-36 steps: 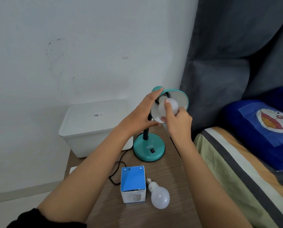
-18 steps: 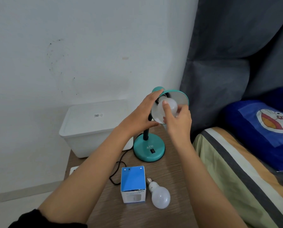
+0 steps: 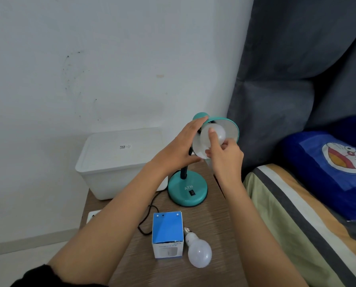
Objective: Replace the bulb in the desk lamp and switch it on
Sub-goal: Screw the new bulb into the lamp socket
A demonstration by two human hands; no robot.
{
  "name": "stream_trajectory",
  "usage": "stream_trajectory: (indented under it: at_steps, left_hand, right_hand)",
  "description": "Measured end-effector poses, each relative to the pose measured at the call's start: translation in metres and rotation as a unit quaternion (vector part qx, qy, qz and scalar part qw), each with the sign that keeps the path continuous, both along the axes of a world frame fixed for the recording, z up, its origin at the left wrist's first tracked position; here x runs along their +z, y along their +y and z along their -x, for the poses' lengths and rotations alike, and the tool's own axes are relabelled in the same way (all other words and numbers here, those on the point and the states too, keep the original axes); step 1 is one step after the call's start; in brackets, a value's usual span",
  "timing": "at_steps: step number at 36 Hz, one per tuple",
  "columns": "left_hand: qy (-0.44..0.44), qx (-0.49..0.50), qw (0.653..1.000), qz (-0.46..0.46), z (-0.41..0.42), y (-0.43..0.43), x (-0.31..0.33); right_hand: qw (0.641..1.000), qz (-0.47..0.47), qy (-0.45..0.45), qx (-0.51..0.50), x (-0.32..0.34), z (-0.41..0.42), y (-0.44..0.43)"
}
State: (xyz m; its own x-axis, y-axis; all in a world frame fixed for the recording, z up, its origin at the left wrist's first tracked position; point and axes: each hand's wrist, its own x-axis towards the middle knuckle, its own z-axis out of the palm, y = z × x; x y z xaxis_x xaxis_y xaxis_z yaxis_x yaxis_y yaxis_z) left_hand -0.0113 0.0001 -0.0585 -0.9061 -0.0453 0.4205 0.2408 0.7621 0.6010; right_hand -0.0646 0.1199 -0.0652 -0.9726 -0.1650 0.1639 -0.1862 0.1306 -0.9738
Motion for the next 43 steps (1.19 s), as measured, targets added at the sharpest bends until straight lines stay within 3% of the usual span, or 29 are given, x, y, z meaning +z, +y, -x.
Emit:
stream_trajectory:
  at_steps: [6,11,16,21,29,34,40,43]
  left_hand:
    - [-0.010,-0.001,1.000,0.000,0.000,-0.001,0.001]
    - [-0.011,0.000,1.000,-0.009,0.000,-0.001,0.001]
    - [-0.009,-0.002,1.000,-0.006,0.001,-0.001,0.000]
    - [-0.007,0.002,1.000,-0.005,0.000,-0.003,0.000]
    - [-0.010,0.000,1.000,-0.022,0.002,-0.002,-0.001]
    - [-0.008,0.004,1.000,-0.017,0.001,-0.001,-0.001]
    - [-0.004,0.000,1.000,-0.024,0.000,0.000,0.000]
    - [-0.006,0.004,1.000,-0.025,-0.001,0.000,0.001]
  right_hand:
    - [0.992,-0.057,0.114,-0.012,0.000,-0.001,0.001]
    - [0.999,0.007,0.036,-0.001,0.001,-0.002,0.004]
    - [0.992,-0.047,0.113,0.020,-0.001,0.001,0.005]
    - [0.997,-0.039,0.058,-0.015,0.000,0.006,0.004]
    - [0.991,-0.068,0.114,0.025,-0.002,0.005,0.008]
    - [0.998,-0.034,0.043,0.015,-0.001,0.008,0.008]
    - [0.993,-0.081,0.068,0.045,-0.001,0.005,0.007]
    - [0.998,-0.053,0.021,0.035,0.002,0.005,0.005]
